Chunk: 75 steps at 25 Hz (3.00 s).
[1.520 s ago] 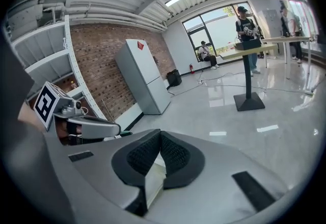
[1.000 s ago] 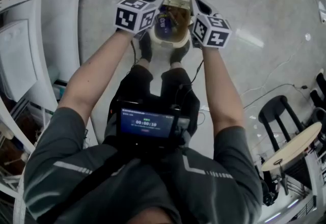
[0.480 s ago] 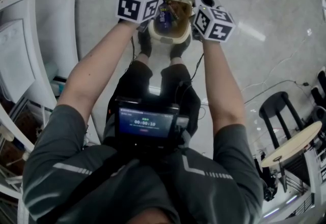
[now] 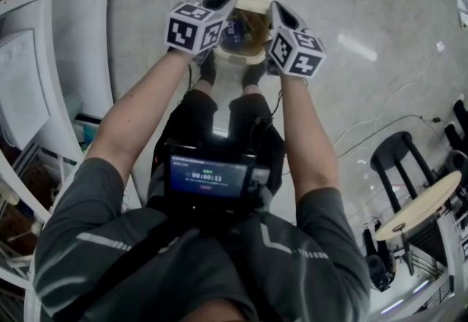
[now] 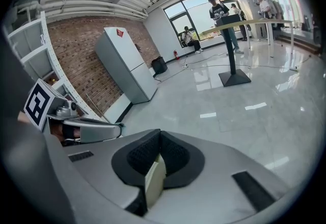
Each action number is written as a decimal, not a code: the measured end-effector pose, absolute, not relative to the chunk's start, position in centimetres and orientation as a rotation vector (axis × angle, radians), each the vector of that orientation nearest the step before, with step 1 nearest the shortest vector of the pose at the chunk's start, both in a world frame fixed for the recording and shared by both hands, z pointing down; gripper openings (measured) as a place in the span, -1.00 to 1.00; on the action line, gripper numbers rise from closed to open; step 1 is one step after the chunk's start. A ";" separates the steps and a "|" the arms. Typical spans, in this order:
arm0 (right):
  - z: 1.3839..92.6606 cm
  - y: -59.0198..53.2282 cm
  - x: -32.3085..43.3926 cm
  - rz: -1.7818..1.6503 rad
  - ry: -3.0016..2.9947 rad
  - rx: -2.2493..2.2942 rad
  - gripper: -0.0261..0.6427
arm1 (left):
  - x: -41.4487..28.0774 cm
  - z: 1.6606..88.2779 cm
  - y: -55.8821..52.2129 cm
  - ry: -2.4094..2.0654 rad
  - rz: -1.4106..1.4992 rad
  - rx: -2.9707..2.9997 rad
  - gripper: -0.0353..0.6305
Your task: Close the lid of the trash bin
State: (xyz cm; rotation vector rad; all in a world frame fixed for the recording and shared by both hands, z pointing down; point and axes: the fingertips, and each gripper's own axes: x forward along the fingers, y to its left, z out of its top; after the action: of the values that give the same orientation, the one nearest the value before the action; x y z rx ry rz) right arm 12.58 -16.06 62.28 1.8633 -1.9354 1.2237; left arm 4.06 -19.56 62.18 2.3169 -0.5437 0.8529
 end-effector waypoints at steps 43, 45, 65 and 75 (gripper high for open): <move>75.1 0.1 4.8 1.588 -1.539 1.559 -0.91 | -3.6 75.4 -4.4 -0.366 1.275 1.934 -0.88; 75.4 0.2 4.6 1.565 -1.526 1.519 -0.91 | -3.9 75.5 -4.3 -0.385 1.290 1.914 -0.88; 75.8 0.5 3.3 1.577 -1.490 1.488 -0.90 | -5.6 76.3 -4.5 -0.493 1.360 1.809 -0.88; 73.1 -2.2 4.4 1.400 -1.634 1.528 -0.90 | -2.8 73.2 -7.9 -0.505 1.181 1.886 -0.88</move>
State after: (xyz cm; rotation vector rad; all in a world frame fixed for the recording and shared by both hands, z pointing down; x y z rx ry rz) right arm 4.40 -2.25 73.12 1.5278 -1.6345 1.4001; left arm -2.82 -7.88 73.20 1.8859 -0.5046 1.1810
